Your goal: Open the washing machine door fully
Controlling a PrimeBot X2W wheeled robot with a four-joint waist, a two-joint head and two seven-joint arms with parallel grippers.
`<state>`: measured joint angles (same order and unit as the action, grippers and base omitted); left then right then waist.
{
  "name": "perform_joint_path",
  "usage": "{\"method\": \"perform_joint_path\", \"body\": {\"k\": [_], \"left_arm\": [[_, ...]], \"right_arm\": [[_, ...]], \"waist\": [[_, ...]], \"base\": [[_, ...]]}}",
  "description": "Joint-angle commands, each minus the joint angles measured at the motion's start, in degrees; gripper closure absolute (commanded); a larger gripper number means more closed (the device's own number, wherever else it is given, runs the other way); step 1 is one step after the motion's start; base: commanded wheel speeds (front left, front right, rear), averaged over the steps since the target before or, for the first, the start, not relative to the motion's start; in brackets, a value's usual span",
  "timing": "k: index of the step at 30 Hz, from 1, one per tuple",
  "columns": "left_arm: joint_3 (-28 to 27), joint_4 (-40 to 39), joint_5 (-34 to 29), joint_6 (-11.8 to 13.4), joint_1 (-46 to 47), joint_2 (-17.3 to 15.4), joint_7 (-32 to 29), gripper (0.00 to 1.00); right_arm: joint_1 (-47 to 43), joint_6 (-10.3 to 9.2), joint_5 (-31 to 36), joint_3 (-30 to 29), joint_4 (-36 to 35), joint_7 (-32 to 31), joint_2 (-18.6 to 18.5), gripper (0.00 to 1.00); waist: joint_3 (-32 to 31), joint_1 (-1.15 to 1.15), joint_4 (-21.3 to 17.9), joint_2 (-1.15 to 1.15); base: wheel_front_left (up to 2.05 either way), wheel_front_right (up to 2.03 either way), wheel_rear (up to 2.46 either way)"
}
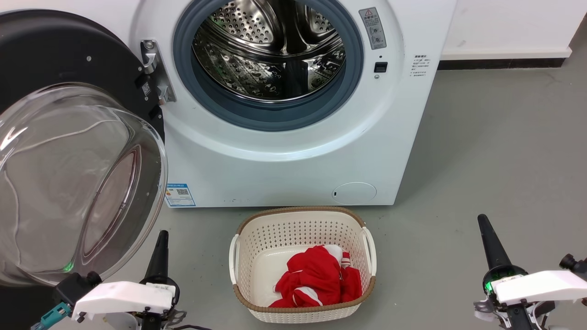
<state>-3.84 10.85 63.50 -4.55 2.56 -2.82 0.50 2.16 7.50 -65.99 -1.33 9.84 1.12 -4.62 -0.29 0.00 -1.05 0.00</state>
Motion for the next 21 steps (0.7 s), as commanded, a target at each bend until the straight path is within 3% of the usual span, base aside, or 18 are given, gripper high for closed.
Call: {"method": "perform_joint_path", "body": {"k": [1, 21], "left_arm": [[-0.26, -0.15, 2.00, -0.64, 1.41, -0.08, -0.49, 1.00], [-1.31, 1.19, 12.70, -1.60, 2.50, -0.09, -3.19, 1.00]], "right_arm": [[1.14, 0.00, -2.10, -0.29, 0.02, -0.42, -0.34, 1.00], [2.44, -0.01, -12.58, -1.30, 1.64, -2.60, -0.21, 1.00]], "waist": [[0.02, 0.00, 0.04, 0.00], [0.17, 0.00, 0.38, 0.00]], "base": [[0.00, 0.00, 0.00], [0.00, 0.00, 0.00]]}}
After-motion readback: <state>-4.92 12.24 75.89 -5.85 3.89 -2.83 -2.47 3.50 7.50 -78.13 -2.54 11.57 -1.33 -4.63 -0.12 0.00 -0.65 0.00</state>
